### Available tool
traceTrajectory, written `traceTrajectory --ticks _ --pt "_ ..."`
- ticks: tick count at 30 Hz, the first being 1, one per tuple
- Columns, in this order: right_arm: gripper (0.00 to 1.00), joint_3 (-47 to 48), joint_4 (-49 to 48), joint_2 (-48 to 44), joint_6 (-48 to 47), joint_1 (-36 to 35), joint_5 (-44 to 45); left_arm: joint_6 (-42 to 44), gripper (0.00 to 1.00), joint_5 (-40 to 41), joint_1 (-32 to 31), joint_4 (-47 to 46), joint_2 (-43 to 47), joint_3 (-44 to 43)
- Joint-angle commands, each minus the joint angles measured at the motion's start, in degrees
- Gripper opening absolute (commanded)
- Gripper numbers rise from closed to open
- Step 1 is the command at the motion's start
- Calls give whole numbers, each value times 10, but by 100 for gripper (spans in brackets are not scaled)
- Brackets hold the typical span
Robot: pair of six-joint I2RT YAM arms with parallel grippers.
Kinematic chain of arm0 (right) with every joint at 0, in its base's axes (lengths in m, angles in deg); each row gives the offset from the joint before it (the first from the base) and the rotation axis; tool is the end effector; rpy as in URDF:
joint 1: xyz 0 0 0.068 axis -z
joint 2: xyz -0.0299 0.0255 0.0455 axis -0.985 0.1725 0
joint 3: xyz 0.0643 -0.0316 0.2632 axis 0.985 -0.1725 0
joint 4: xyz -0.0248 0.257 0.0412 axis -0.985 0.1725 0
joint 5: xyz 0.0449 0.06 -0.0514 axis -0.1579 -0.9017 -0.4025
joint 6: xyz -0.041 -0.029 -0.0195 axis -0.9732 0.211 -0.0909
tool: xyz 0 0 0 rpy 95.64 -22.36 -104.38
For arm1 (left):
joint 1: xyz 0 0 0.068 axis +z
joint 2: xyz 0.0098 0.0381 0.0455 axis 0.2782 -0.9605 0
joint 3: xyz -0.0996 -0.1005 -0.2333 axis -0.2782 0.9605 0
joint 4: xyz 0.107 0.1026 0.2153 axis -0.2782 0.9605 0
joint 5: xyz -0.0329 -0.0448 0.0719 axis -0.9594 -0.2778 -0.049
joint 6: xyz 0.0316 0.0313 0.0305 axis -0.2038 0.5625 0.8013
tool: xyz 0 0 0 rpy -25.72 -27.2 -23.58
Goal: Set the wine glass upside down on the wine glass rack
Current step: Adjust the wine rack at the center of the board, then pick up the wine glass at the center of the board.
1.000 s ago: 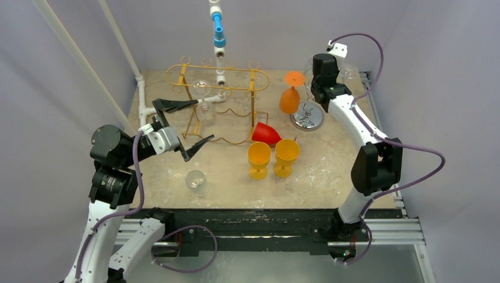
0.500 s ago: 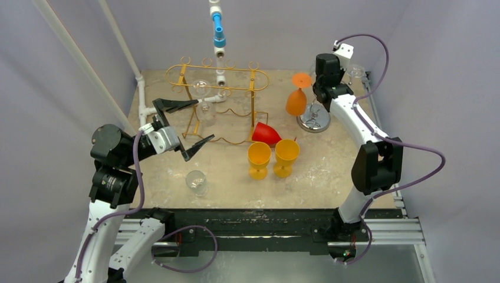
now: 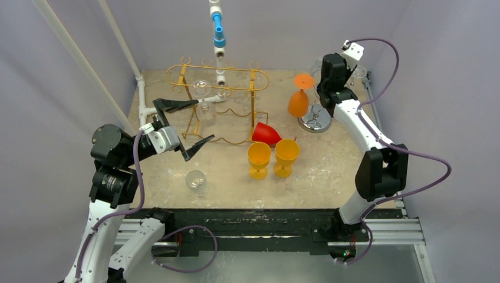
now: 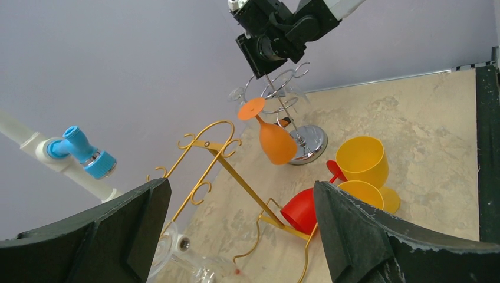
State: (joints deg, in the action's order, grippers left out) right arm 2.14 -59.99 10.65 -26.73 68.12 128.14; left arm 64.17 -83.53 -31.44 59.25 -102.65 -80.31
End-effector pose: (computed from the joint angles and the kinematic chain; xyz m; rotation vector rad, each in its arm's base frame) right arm 0.3940 0.0581 0.3544 0.6336 1.6480 -0.3003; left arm 0.1081 -0.0565 0.4536 1.0303 1.0303 -0.5069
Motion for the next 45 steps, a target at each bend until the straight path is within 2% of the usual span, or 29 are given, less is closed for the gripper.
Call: traceTrajectory --ticks 1,4,11,13,14,15,18,24,28,33,38,43,45 --pt "45 -20 -47 -66 16 3 -5 -1 100 -1 -1 -5 1 -4" --pt "61 -30 -42 -90 15 2 -13 0 100 1 -1 -4 2 -4" --pt "75 -60 -20 -161 7 2 -51 -2 100 14 -1 10 -1 0" --pt "83 -73 3 -187 8 0 -76 -6 100 17 -1 20 -3 4" --pt "94 -83 13 -203 9 -2 -85 0 100 17 -1 32 -4 6" --pt "98 -92 19 -218 9 -3 -95 7 100 19 -1 47 -5 9" --pt "99 -129 43 -269 17 -10 -134 15 100 34 -1 73 -5 22" --pt "99 -173 123 -353 16 -95 -141 86 100 65 -1 177 -7 42" --pt "99 -204 183 -400 43 -140 -141 119 100 94 -1 230 -8 53" --pt "99 -272 245 -465 86 -173 -183 154 100 113 -1 283 -4 62" --pt "99 -293 300 -517 97 -182 -204 196 87 149 -1 347 -11 78" --pt "99 -255 344 -510 85 -182 -254 237 69 193 -1 397 -32 102" --pt "99 -238 359 -499 85 -182 -288 249 65 209 -1 411 -43 109"
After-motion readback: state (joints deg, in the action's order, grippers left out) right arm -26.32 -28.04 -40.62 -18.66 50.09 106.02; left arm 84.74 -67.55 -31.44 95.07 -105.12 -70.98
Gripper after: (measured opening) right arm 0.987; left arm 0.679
